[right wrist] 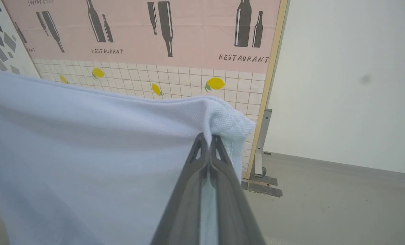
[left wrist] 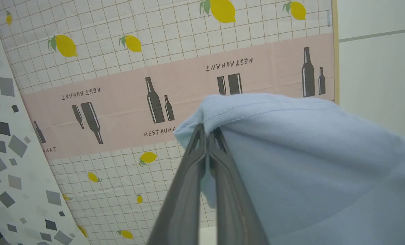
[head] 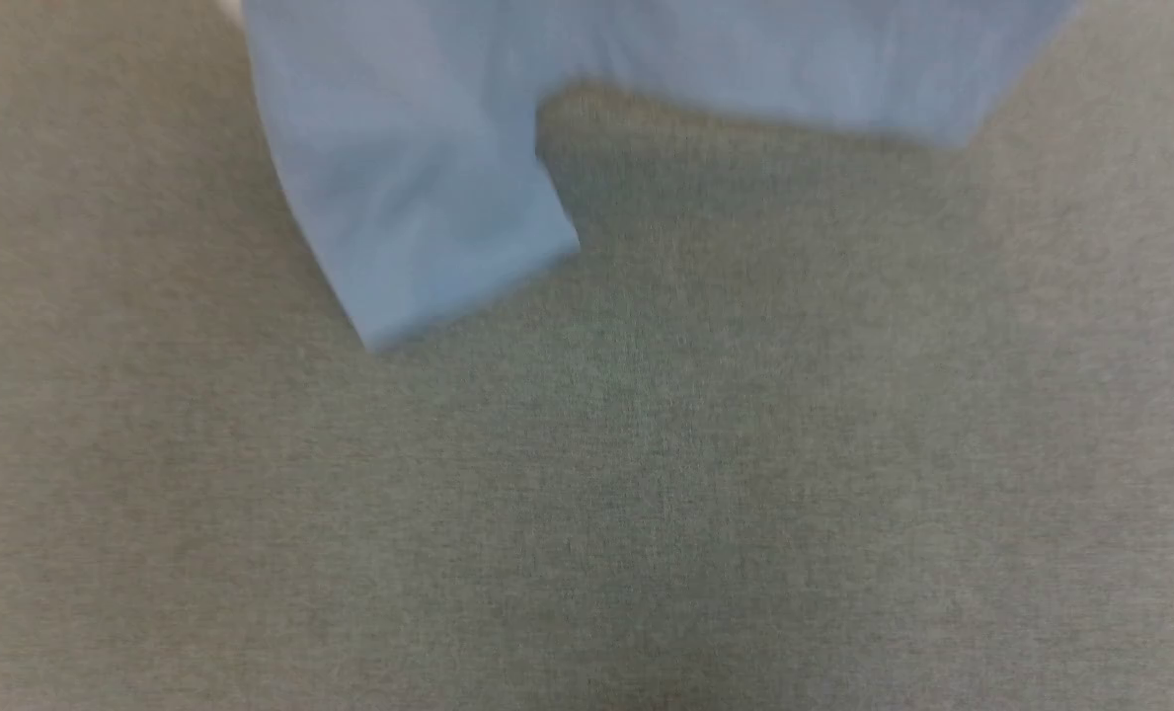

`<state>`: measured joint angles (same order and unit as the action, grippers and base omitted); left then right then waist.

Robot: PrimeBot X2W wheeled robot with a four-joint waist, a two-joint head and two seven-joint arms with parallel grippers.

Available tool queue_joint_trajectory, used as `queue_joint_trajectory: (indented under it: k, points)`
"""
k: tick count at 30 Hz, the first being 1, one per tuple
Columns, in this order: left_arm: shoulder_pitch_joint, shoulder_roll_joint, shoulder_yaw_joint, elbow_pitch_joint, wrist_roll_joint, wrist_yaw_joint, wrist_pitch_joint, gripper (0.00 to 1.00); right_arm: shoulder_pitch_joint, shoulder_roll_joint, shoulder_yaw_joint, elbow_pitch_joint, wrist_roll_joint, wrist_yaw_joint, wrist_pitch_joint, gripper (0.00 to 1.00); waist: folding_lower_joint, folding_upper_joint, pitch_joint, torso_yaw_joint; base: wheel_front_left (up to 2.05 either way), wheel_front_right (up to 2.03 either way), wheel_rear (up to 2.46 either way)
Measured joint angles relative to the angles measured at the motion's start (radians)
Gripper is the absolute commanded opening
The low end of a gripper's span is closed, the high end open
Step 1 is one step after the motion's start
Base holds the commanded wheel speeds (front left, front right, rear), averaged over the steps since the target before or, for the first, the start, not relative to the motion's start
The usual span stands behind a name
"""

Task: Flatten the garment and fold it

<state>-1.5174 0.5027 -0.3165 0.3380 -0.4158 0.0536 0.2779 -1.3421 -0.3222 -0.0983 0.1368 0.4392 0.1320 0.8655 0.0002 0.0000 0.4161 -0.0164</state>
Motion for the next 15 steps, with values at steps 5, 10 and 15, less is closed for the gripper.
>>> queue_joint_trajectory:
  k: [5, 10, 15]
  points:
    - [-0.149, -0.014, 0.000, 0.073, 0.059, 0.033, -0.096, 0.00, -0.165, 0.042, -0.037, 0.097, -0.077, 0.000, -0.097, 0.00, 0.0001, 0.0000, 0.101, -0.006, 0.00, 0.00, 0.00]
    - [-0.225, -0.035, 0.002, 0.119, 0.086, 0.055, -0.197, 0.00, -0.258, 0.053, -0.049, 0.163, -0.123, 0.000, -0.167, 0.00, 0.0001, 0.0000, 0.182, -0.008, 0.00, 0.00, 0.00]
    - [-0.245, -0.048, -0.001, 0.172, 0.086, 0.061, -0.240, 0.00, -0.277, 0.054, -0.032, 0.208, -0.129, 0.000, -0.189, 0.00, 0.0001, 0.0000, 0.248, -0.003, 0.00, 0.00, 0.00]
